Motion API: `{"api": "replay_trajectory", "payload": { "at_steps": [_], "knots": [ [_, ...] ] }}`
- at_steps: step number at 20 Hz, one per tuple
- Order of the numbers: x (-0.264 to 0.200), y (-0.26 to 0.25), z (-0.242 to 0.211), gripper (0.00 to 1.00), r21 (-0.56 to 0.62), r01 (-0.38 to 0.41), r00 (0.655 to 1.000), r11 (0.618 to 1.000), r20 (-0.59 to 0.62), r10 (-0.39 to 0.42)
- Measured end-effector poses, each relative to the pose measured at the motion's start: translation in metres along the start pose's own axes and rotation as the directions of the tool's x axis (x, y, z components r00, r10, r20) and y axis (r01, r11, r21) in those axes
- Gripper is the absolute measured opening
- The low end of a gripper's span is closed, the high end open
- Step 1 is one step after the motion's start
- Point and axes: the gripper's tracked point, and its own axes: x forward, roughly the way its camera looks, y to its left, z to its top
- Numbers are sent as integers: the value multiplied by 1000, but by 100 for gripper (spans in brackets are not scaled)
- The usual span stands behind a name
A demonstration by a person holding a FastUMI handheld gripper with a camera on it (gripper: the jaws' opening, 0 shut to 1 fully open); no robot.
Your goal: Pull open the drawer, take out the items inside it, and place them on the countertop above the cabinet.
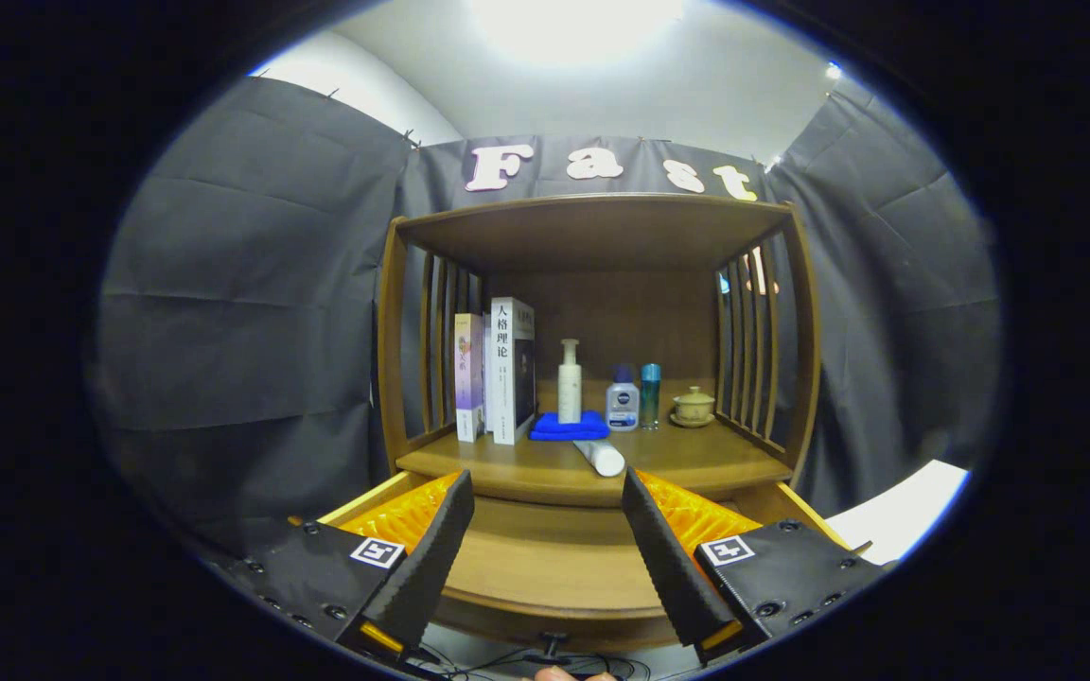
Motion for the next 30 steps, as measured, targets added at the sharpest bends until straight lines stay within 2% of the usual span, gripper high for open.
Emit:
{"api": "replay_trajectory", "payload": {
  "at_steps": [6,11,20,30],
  "knots": [
    [-33,-21,-37,98,-34,70,997,997,-41,-71],
    [-54,-17,-75,98,-48,64,993,997,-100,-68],
    [-51,-2,-133,98,-84,53,982,995,-176,-67],
    [-28,-14,-152,100,-59,77,975,995,-203,-88]
  ]
}}
